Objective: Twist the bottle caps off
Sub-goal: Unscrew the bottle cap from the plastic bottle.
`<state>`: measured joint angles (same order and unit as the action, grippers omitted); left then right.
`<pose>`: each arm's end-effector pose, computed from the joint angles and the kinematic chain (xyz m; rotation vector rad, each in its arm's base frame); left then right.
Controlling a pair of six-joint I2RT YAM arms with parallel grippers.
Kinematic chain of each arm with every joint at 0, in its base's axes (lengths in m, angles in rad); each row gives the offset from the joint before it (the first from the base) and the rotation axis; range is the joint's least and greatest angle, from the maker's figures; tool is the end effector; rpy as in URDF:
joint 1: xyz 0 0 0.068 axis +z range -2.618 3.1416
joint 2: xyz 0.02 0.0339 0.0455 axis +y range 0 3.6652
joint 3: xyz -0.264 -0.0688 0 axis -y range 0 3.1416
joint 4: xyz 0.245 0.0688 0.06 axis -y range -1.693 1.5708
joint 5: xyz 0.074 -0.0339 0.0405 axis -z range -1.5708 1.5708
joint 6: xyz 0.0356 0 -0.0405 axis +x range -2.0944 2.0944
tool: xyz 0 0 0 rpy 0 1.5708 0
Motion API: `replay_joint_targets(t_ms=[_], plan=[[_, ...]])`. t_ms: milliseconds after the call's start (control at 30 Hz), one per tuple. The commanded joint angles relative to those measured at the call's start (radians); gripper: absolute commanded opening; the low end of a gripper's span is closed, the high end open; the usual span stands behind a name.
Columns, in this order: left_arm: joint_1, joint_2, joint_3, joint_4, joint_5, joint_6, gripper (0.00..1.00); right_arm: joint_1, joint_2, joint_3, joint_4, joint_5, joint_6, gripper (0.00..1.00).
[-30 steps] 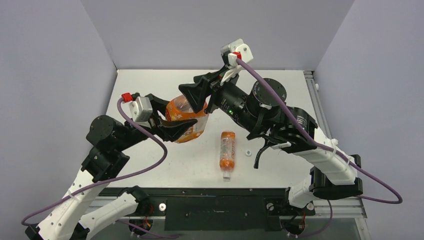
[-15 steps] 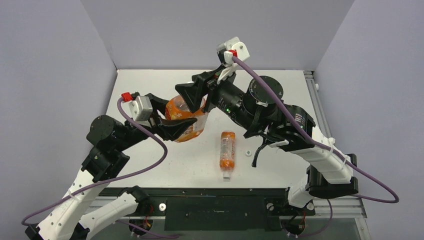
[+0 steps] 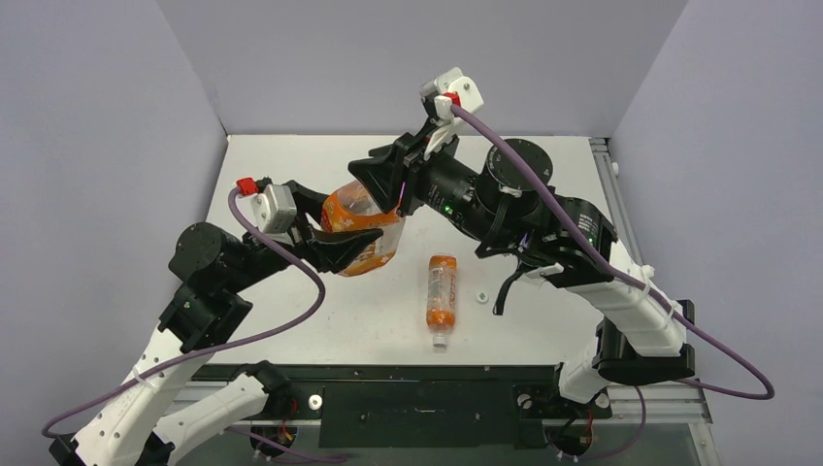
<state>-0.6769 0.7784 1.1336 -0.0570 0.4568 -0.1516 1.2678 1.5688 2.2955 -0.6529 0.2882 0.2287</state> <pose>0.1010 -0.1013 0.4715 0.7371 1.1564 -0.9910 0.0904 0.2552 0.5931 -0.5639 1.4776 0.9785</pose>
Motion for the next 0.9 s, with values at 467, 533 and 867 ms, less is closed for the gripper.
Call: replay_joint_targets(t_ms=[467, 533, 867], plan=[[-0.001, 0.024, 0.074, 0.135, 0.573, -0.264, 0.0, -0.268, -0.157, -0.201, 0.468, -1.158, 0.141, 0.0], [-0.001, 0.025, 0.074, 0.138, 0.574, -0.263, 0.0, -0.28, -0.167, -0.232, 0.5, -1.169, 0.155, 0.0], [0.002, -0.009, 0.025, 0.102, 0.529, -0.183, 0.0, -0.471, -0.226, -0.342, 0.209, -0.606, 0.029, 0.0]])
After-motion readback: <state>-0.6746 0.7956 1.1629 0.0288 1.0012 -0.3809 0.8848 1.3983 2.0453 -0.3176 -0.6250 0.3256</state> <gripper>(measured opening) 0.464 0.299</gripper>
